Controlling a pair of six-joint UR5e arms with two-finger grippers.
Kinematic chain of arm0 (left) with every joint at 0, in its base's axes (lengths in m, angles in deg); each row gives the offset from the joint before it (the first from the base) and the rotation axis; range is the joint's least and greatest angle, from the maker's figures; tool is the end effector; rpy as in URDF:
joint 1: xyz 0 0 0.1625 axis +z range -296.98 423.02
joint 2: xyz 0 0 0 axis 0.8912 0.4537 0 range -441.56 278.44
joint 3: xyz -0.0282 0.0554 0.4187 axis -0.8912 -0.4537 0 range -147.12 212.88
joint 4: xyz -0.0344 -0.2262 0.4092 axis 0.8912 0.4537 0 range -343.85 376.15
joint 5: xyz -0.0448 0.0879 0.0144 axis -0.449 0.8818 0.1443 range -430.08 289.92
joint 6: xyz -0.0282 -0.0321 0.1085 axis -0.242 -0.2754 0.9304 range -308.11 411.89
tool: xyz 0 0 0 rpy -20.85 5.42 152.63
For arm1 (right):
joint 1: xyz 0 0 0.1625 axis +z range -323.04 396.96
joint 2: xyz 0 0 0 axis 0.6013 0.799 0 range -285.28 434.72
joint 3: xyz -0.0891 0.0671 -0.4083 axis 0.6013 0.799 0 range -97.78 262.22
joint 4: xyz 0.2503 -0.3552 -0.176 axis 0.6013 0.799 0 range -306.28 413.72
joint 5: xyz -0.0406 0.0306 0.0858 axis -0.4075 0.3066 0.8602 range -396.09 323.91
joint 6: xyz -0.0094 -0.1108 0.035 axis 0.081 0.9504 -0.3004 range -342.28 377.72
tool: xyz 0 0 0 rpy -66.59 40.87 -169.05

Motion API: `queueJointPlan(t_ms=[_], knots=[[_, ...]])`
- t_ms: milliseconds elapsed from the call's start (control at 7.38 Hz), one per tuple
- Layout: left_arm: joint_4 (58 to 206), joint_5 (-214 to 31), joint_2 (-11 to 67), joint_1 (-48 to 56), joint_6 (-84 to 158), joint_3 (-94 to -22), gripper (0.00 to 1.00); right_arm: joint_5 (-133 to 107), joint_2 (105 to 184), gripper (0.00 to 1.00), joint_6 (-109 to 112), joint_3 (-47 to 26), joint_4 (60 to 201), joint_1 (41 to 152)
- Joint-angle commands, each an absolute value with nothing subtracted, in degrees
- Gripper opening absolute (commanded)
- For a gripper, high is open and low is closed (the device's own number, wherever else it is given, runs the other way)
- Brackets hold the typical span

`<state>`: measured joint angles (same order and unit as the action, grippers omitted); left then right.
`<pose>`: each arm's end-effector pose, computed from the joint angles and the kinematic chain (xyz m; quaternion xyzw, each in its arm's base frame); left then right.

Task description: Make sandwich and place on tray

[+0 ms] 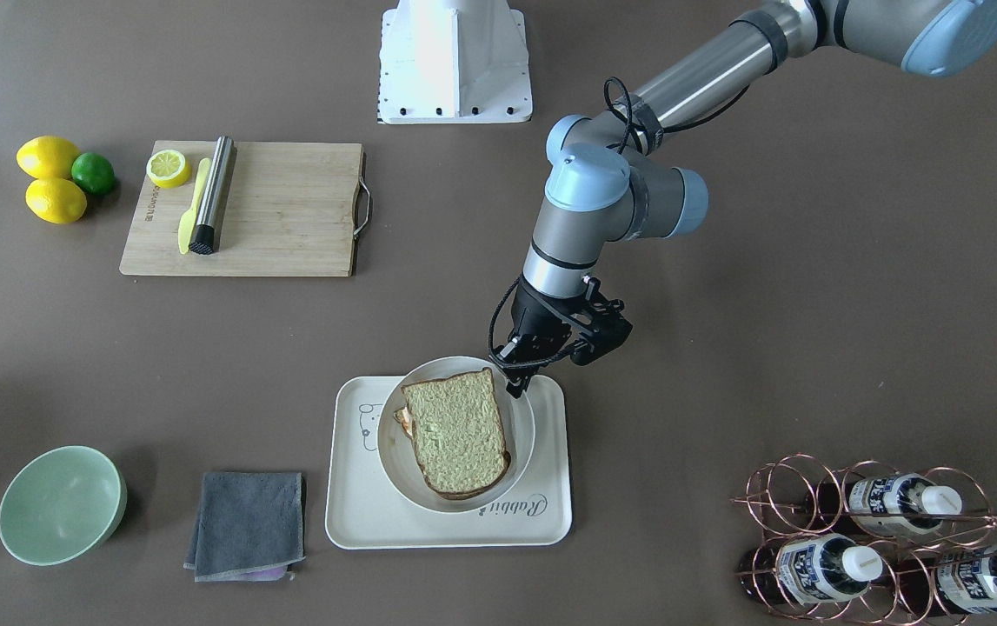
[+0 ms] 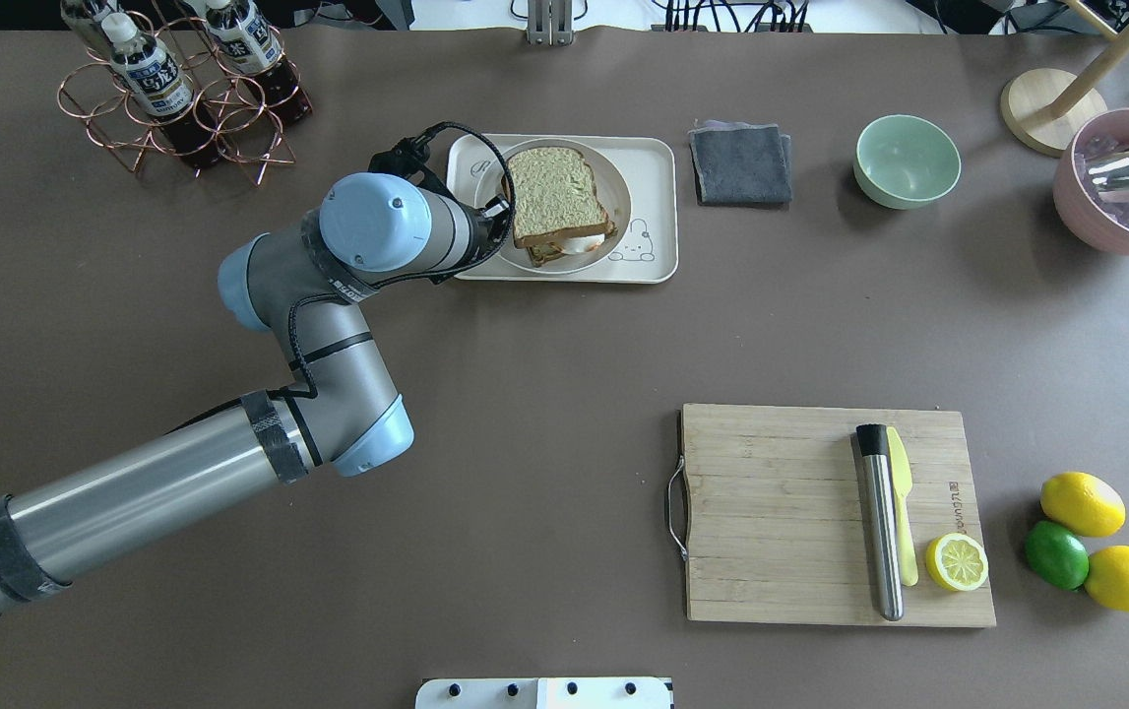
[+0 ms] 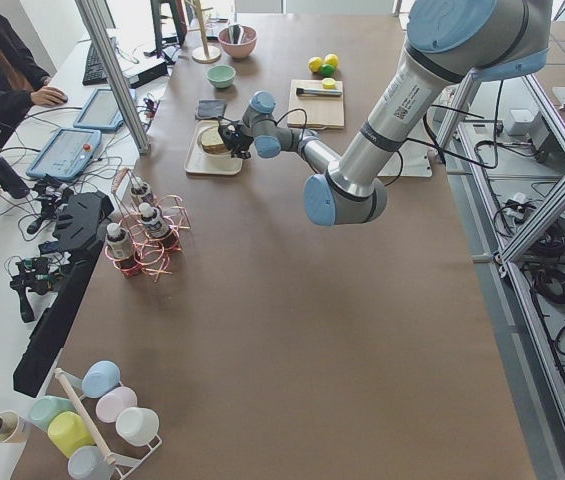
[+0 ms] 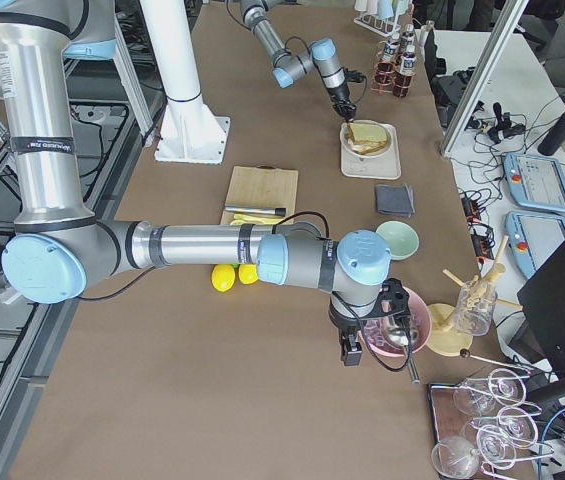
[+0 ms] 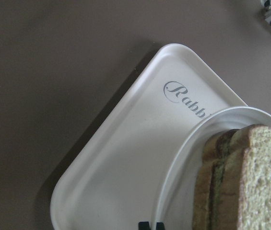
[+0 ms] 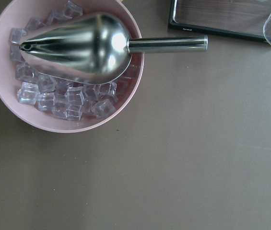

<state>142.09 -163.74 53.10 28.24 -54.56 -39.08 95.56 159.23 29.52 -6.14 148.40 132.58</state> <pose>0.6251 -0.5875 0.2273 0.0557 0.5168 -0.3544 0.7773 0.1129 -0.5791 0.6421 0.0472 -0.3525 -0.0478 0.9334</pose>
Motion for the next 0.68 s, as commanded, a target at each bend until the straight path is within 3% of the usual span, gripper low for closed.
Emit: queueJointPlan(t_ms=[0,406,542], knots=[[142.09,-161.95,54.4,28.48,-55.24,-37.0,0.0,95.57,158.75,1.0,28.09,-5.67,146.79,131.01],[142.09,-161.84,55.02,28.74,-55.42,-36.2,0.0,95.66,158.57,1.0,28.09,-5.67,146.79,130.21],[142.09,-161.84,55.02,28.74,-55.16,-35.85,0.3,95.66,158.57,1.0,28.09,-5.67,146.79,130.13]])
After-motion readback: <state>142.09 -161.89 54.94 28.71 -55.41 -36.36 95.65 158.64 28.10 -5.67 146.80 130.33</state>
